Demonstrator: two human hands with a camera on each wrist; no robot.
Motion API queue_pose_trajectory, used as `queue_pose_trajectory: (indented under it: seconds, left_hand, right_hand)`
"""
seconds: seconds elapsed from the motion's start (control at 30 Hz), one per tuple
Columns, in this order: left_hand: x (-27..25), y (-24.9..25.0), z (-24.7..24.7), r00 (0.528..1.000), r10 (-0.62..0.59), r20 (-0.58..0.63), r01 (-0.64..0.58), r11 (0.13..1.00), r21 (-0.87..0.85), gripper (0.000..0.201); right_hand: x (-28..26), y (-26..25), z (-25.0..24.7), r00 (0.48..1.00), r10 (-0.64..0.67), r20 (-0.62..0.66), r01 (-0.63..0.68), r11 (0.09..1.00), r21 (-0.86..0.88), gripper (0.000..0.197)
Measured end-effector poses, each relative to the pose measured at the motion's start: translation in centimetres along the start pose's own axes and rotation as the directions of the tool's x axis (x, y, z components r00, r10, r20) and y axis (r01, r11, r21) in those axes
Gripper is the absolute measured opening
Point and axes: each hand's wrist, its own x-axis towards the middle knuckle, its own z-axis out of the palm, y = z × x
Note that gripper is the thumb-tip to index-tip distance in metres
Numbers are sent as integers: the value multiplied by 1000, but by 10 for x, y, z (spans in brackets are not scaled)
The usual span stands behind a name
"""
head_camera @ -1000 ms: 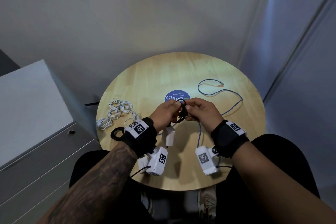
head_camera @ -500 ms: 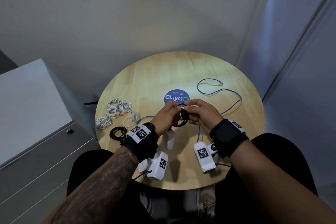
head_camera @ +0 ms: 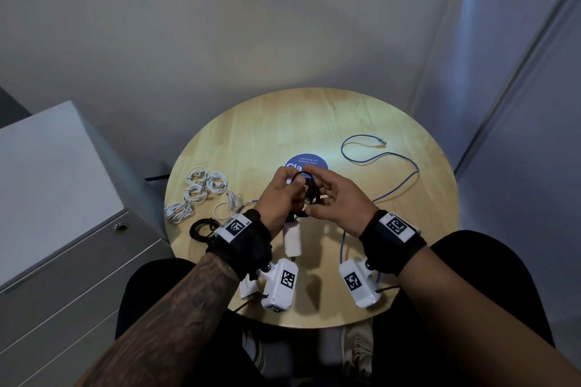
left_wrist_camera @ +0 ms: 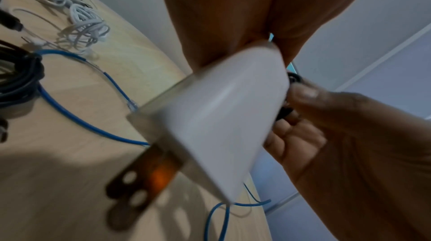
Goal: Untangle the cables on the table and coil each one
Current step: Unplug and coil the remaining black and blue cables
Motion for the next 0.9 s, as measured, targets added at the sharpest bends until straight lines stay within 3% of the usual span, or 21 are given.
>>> queue_pose_trajectory:
  seconds: [0.1, 0.2, 0.37, 0.5, 0.6, 0.73, 0.9]
  left_hand:
    - [-2, 2, 2, 1000, -9, 2, 9, 1000, -16, 3]
    - [-3, 3, 4, 1000, 11, 21, -11, 1000, -13, 9]
    - [-6, 0, 7, 987, 111, 117, -132, 973, 189, 18]
    - [-9, 1, 8, 977, 157, 145, -192, 943, 273, 13]
    - [-8, 4, 7, 981, 158, 113, -186, 933, 307, 14]
    - [-10, 13, 10, 993, 82, 89, -94, 984, 148, 5]
    - [-7, 12, 8, 996, 88, 9, -89, 995, 49, 19]
  right_hand:
    - [0, 0, 2, 999, -18, -34, 18, 1000, 1, 64]
    - [1, -1, 2, 993, -4, -120, 14, 997, 78, 45]
    - [2, -4, -2, 979, 156, -132, -121, 963, 241, 17]
    - [2, -7, -7, 970, 234, -67, -204, 933, 297, 30]
    - [1, -7, -8, 977, 198, -82, -165, 939, 302, 23]
    - [0, -10, -2, 970, 81, -228, -29, 975, 221, 23]
    - [-1, -16, 6, 952, -18, -307, 72, 984, 164, 11]
